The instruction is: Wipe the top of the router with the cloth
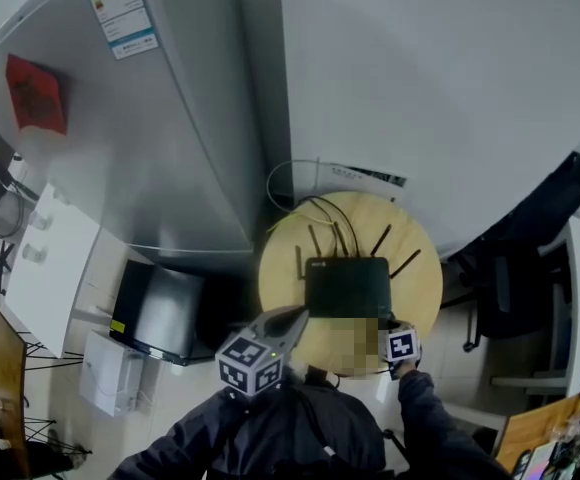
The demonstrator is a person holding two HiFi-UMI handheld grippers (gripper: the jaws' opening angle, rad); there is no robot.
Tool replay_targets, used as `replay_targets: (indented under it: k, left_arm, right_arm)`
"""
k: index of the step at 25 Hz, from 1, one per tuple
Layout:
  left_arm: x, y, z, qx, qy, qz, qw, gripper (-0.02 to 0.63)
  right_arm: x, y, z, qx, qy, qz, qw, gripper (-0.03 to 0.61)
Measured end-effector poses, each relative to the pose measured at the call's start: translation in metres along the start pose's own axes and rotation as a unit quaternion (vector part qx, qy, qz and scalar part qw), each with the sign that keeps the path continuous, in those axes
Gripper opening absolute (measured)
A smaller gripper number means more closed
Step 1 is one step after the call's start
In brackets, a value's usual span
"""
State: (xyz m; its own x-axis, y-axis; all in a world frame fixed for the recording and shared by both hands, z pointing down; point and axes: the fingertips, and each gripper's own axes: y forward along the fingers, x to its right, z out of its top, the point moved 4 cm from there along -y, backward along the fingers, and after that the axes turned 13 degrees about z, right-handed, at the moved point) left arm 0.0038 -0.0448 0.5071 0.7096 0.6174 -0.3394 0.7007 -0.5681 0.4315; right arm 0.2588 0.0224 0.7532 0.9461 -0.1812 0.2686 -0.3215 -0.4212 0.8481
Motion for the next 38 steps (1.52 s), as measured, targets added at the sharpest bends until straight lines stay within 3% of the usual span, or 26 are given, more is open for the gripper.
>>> replay_targets:
  k: [13,28,35,38]
  left_arm:
    - [-0.017,-0.012,0.001,0.001,-0.002,0.021,0.9998,0.002]
    - [-0.052,-0.044,-0.001,0.006,-0.02,0.065,0.9977,0.002]
    - [-0.059,-0.054,-0.007,0.009,-0.03,0.062,0.9976,0.002]
    - [-0.055,-0.053,-0.009,0.009,-0.032,0.048,0.9983,0.002]
  right_arm:
    - [-0.077,0.041,0.025,-0.017,-0.062,0.063,0.996,0.071]
    - [-0.173,0.088,0.052,-0.038,-0.142,0.136,0.98,0.071]
    - [-0.175,0.079,0.043,-0.033,-0.133,0.145,0.98,0.071]
    - [-0.173,0.056,0.04,-0.002,-0.116,0.142,0.983,0.071]
